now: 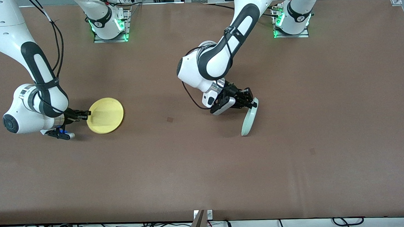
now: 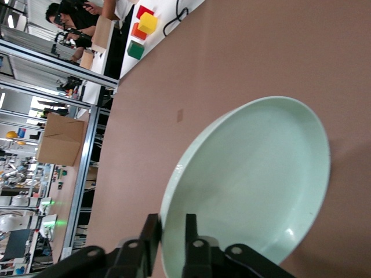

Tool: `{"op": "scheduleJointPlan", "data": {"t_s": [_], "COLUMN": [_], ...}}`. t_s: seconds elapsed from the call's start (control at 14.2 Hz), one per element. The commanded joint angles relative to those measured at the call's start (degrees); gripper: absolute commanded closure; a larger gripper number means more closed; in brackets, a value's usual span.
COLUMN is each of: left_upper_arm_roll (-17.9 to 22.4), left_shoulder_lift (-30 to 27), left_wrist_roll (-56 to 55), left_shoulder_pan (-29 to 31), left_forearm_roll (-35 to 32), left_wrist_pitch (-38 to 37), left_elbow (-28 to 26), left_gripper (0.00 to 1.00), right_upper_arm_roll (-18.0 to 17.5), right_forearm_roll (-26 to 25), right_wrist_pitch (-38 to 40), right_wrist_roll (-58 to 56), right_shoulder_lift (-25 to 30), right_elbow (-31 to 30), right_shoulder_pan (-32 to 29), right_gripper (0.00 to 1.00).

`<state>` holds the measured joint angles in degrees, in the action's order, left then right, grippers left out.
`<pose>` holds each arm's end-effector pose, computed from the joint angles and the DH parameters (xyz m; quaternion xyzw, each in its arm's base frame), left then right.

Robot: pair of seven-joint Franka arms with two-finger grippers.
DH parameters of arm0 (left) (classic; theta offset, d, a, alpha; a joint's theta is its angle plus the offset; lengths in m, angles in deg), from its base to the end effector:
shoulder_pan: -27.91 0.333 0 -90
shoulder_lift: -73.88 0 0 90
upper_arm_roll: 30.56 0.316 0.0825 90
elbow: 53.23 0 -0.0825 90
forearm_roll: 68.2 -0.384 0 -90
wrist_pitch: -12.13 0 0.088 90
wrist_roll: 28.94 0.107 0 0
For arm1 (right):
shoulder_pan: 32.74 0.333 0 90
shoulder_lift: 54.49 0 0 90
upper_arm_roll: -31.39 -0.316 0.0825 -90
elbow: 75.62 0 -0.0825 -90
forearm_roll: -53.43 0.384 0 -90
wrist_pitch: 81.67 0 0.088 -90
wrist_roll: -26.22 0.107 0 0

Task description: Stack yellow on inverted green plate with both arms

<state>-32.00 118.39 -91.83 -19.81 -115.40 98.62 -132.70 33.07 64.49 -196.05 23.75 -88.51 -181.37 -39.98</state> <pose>0.5023 -0.4502 0.2443 -0.8778 -0.0003 -0.1483 0.4555 0.5854 -0.0796 0.1752 -0.9670 0.1120 0.2105 0.0897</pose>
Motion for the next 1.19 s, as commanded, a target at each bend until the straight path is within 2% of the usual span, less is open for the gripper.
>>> {"op": "scheduleJointPlan", "data": {"t_s": [0.0,0.07,0.21,0.35,0.42,0.56,0.7,0.91,1.12], "left_upper_arm_roll": [-0.58,-0.58,-0.49,-0.49,-0.58,-0.58,-0.49,-0.49,-0.49], "left_shoulder_lift": [2.07,1.72,0.84,0.66,0.57,-0.21,-2.58,-2.68,-6.27], "left_wrist_roll": [-2.31,-3.45,-3.64,-3.9,-4.25,-6.7,-7.15,-6.81,-3.04], "left_shoulder_pan": [0.44,0.62,1.14,1.23,1.23,1.15,1.23,2.1,5.53], "left_forearm_roll": [4.21,4.83,10.69,14.05,15.63,23.07,27.41,29.09,29.09], "left_wrist_pitch": [7.88,11.3,15.97,21.33,22.75,25.03,28.98,29.62,28.22], "left_elbow": [1.34,1.52,1.61,1.61,1.61,1.69,1.52,1.61,0.82], "left_gripper": [0.0,0.0,0.0,0.0,0.0,0.0,0.0,0.0,0.0], "right_upper_arm_roll": [0.08,0.08,0.08,0.08,-0.01,-0.36,-2.29,-3.09,-3.09], "right_forearm_roll": [0.81,0.72,0.81,1.07,3.07,8.43,11.95,14.25,14.43], "right_wrist_pitch": [4.58,7.91,17.13,21.11,22.43,24.54,24.64,24.12,23.94], "right_wrist_roll": [-0.61,-0.7,-1.93,-2.02,-2.11,-2.28,-1.67,-1.05,-0.88], "right_shoulder_lift": [-0.26,-0.26,-0.17,-0.17,-0.17,-0.08,0.09,0.0,0.09], "right_elbow": [4.48,7.2,14.22,18.81,19.87,20.41,20.41,20.41,20.41], "right_shoulder_pan": [0.47,0.39,0.56,1.44,1.7,1.88,2.23,3.46,6.7], "right_gripper": [1.0,1.0,1.0,1.0,1.0,1.0,1.0,1.0,1.0]}}
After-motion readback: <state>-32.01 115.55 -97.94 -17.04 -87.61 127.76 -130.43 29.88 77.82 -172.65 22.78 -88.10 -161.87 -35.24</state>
